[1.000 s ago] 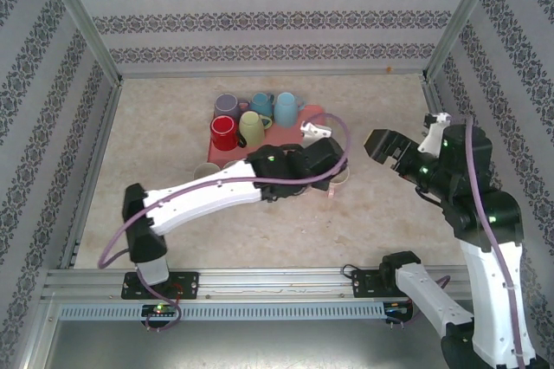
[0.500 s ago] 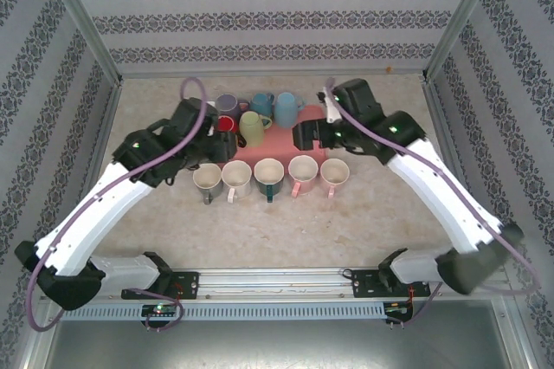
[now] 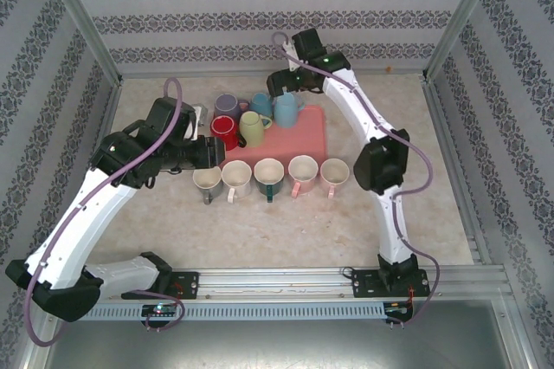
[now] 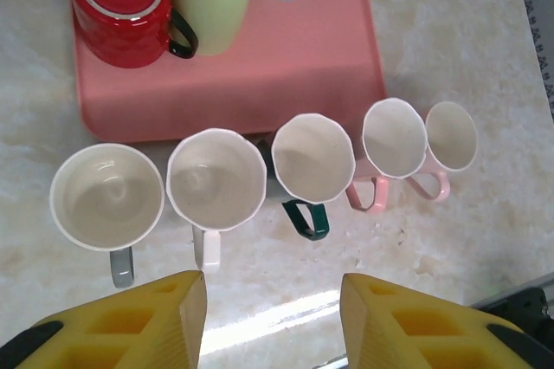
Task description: Turn the mug right side up
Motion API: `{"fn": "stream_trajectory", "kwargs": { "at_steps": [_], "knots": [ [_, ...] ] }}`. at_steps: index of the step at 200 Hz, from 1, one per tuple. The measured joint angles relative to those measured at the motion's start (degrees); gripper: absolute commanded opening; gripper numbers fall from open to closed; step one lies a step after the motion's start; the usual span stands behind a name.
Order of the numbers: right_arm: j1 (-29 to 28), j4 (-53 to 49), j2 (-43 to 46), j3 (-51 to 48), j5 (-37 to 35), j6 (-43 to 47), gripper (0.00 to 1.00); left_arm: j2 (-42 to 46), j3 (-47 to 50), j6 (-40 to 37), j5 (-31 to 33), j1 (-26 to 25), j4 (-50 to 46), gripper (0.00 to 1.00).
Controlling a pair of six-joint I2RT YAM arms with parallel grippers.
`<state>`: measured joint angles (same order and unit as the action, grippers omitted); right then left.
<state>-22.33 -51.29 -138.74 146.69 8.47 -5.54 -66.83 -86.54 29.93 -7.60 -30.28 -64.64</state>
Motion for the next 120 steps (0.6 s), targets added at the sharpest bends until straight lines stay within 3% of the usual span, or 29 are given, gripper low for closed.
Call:
{"fn": "stream_trajectory", "kwargs": {
  "at_steps": [23,60,120],
  "knots": [
    [0.44,0.37,-8.24,8.61,2.51,-1.51,0.98,-0.68,0.00,-0.94,-0.37,0.04,-1.11,0.46],
    [0.31,1.01,-13.62,9.27,6.99,-4.57,0.98,-1.38,0.00,-2.10,-0.35,0.04,-1.90,0.46],
    [0.35,3.13,-11.78,4.37,8.61,-4.66,0.98,-2.89,0.00,-2.58,-0.63,0.04,-1.84,0.45]
  ]
}}
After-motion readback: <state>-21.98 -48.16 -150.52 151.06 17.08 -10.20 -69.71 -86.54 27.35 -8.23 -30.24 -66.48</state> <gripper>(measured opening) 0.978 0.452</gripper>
